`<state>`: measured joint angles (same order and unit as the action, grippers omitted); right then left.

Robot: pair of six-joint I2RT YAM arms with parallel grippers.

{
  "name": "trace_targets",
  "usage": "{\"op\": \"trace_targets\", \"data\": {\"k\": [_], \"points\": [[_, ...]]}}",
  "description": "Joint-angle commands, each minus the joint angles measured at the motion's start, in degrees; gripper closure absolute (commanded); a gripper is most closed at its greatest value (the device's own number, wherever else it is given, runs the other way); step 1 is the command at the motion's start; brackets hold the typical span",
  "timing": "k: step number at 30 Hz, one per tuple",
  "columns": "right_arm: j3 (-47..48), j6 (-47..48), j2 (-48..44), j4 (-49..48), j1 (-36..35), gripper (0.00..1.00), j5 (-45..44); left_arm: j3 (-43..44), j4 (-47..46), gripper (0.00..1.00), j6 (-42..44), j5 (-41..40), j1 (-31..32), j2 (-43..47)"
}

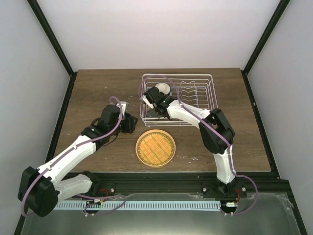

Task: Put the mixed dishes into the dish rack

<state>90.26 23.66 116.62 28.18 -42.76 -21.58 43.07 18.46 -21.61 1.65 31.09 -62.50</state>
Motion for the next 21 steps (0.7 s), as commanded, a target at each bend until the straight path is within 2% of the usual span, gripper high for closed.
{"op": "trace_targets", "data": {"k": [1,6,10,21], "points": [[-1.06,2.11,1.8,-5.45,5.69,0.0,8.47,1.74,-2.07,0.39,0.93,1.01,-0.29,-1.0],[0.03,2.1,2.57,-4.89,8.0,0.0,9.12,2.08,-2.58,0.38,0.95,1.91,-0.25,-2.12],[-0.62,2.33,3.52,-7.57,8.05,0.0,5.72,2.4,-2.82,0.39,0.95,2.29,-0.25,-2.78],[-2.38,1.6,3.82,-12.32,8.14,0.0,4.68,2.46,-2.99,0.39,0.97,2.39,-0.24,-3.59]]}}
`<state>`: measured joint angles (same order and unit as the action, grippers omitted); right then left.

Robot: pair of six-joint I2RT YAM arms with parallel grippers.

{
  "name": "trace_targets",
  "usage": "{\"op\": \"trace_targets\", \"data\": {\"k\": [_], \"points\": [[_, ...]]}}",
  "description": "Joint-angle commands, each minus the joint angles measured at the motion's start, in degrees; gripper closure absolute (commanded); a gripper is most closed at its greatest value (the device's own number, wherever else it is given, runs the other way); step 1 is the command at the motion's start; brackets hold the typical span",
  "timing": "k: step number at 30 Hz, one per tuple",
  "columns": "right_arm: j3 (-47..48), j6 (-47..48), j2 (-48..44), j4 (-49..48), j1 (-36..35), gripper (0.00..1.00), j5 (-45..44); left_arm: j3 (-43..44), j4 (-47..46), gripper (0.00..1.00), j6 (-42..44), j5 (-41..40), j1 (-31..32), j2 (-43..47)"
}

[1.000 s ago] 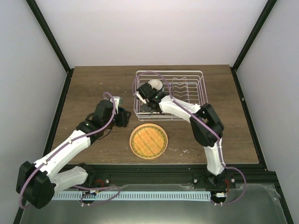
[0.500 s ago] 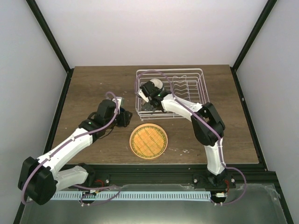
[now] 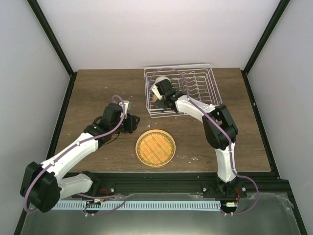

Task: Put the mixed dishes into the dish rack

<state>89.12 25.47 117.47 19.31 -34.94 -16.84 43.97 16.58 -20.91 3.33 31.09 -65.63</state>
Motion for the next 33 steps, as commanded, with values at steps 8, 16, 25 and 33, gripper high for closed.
{"op": "trace_targets", "data": {"k": [8,16,25,33], "points": [[-2.25,0.17,2.01,-6.09,0.31,0.01,-2.42,1.3,-1.31,0.39,0.17,0.8,-0.26,-0.56],[-2.98,1.32,1.21,-7.01,0.31,0.08,-3.6,0.9,-1.52,0.39,0.08,0.8,-0.27,-0.47],[-2.73,1.33,0.49,-10.37,0.31,0.07,-6.66,0.85,-1.84,0.38,-0.1,1.0,-0.27,-0.58],[-6.18,1.59,-0.85,-17.33,0.31,0.05,-10.9,0.66,-1.81,0.38,-0.17,0.9,-0.26,-0.47]]}}
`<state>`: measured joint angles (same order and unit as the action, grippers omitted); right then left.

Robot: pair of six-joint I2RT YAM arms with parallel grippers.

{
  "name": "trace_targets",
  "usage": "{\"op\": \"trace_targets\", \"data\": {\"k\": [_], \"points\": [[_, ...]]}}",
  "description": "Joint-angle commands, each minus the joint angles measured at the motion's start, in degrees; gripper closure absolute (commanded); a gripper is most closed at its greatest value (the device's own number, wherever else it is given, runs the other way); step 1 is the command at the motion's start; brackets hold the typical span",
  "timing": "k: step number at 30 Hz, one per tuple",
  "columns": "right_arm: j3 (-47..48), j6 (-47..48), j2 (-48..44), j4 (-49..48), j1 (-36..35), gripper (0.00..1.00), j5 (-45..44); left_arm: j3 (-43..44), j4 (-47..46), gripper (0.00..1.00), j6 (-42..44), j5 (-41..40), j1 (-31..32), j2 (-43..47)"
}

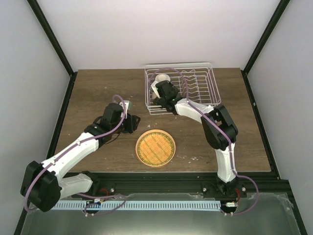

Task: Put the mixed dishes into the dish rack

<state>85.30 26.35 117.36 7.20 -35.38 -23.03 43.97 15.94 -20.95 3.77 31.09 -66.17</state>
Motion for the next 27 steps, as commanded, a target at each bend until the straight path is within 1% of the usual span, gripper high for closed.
{"op": "trace_targets", "data": {"k": [1,12,27], "points": [[-2.9,0.72,-1.14,-6.27,0.75,0.05,-4.82,0.61,-1.27,0.38,-0.14,0.47,-0.26,0.08],[-5.26,0.85,-1.43,-12.99,0.75,0.05,-7.09,0.45,-1.57,0.39,-0.32,0.64,-0.29,-0.04],[-6.72,-0.11,-2.59,-18.63,0.7,0.06,-8.9,0.59,-1.73,0.39,-0.23,0.6,-0.24,-0.19]]}}
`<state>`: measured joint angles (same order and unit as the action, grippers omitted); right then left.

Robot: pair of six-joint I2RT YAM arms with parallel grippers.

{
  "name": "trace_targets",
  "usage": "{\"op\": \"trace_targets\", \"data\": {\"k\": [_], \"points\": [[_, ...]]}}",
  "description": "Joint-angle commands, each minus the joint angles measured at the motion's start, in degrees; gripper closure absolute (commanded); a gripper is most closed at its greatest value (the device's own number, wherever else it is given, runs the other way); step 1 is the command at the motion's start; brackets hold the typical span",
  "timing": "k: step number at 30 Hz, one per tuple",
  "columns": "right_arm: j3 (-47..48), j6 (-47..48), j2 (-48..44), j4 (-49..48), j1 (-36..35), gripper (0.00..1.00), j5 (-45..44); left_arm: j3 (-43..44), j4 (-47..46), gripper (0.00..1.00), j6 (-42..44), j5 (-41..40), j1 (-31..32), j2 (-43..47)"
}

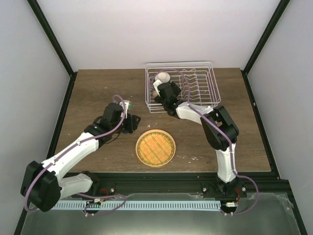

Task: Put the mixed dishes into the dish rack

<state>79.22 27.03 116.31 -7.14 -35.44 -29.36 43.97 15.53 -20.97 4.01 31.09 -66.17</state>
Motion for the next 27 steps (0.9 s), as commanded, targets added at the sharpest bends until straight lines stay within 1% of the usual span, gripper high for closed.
{"op": "trace_targets", "data": {"k": [1,7,12,27], "points": [[-0.73,-0.83,-1.58,-4.74,0.81,0.06,-2.64,0.59,-1.37,0.39,-0.1,0.34,-0.24,-0.19],[-0.87,-1.62,-2.04,-6.19,0.81,0.05,-3.13,0.84,-1.43,0.39,-0.03,0.3,-0.24,-0.49],[-0.36,-2.86,-2.3,-5.6,0.81,0.0,-2.49,1.09,-1.48,0.39,0.05,0.38,-0.27,-0.8],[1.59,-2.24,-0.87,-7.47,0.81,0.0,-2.9,1.38,-1.65,0.38,0.23,0.4,-0.24,-1.33]]}}
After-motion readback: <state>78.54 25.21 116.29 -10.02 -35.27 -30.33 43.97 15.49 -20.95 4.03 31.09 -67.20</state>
